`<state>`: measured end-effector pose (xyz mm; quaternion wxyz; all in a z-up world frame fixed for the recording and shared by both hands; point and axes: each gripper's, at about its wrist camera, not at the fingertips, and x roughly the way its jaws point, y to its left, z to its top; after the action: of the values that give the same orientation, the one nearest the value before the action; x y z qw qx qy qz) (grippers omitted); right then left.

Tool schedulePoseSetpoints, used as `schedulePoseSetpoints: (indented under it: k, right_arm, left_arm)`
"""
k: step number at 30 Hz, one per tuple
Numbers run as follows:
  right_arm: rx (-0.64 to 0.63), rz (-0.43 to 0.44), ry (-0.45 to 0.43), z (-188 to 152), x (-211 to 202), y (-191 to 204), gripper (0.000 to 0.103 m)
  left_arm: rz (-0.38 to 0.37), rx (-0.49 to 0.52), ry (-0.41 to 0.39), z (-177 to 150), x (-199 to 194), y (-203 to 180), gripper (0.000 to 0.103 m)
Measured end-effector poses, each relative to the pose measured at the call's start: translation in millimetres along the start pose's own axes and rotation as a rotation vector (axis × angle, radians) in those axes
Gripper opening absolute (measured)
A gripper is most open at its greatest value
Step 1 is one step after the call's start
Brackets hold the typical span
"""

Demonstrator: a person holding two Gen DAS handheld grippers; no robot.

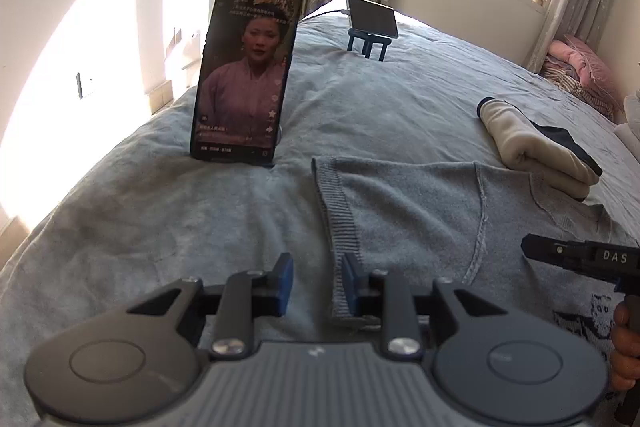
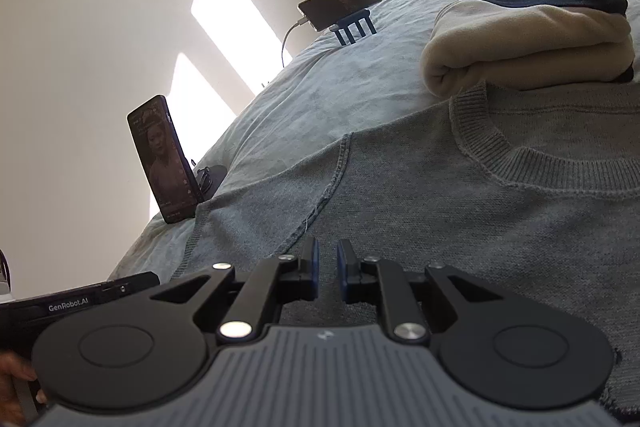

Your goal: Fold clothes

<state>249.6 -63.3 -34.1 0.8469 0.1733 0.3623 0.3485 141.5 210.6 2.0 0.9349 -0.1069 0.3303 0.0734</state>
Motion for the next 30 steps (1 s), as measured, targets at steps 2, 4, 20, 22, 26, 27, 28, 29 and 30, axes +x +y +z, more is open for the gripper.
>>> schedulePoseSetpoints:
  k: [2, 4, 20, 22, 26, 27, 28, 29, 30]
  right_arm:
    - [0.001, -0.001, -0.002, 0.6, -0.7, -0.4, 0.016]
    - [0.005, -0.003, -0.004, 1.0, -1.3, -1.4, 0.016]
    - [-0.004, -0.040, 0.000, 0.0, 1.2, -5.5, 0.016]
    - [-0.008, -0.050, -0.002, 1.0, -0.4, -4.8, 0.016]
    - [-0.025, -0.075, -0.008, 3.8, -5.7, -1.4, 0.016]
    - [-0.035, -0.087, -0.012, 4.9, -8.4, 0.6, 0.017]
    - [-0.046, -0.101, -0.017, 5.9, -12.0, 3.2, 0.017]
    - [-0.054, -0.114, -0.021, 6.8, -15.4, 5.6, 0.018]
    - [-0.058, -0.121, -0.022, 7.7, -18.5, 7.5, 0.019]
  left_arm:
    - [-0.085, 0.034, -0.040, 5.0, 2.1, -16.5, 0.036]
    - [-0.161, 0.076, -0.082, 7.3, 10.1, -36.0, 0.042]
    - [0.027, 0.188, -0.044, -9.9, 52.3, -19.3, 0.042]
    - [0.064, 0.209, -0.034, -8.9, 45.2, -15.7, 0.042]
    - [0.108, 0.203, 0.013, 2.2, 22.4, -18.6, 0.043]
    - [0.095, 0.192, 0.016, 6.0, 14.5, -20.3, 0.043]
    - [0.082, 0.181, 0.021, 10.3, 5.4, -24.8, 0.044]
    - [0.072, 0.176, 0.026, 13.5, -1.4, -28.9, 0.044]
    - [0.057, 0.175, 0.029, 16.8, -9.3, -35.8, 0.046]
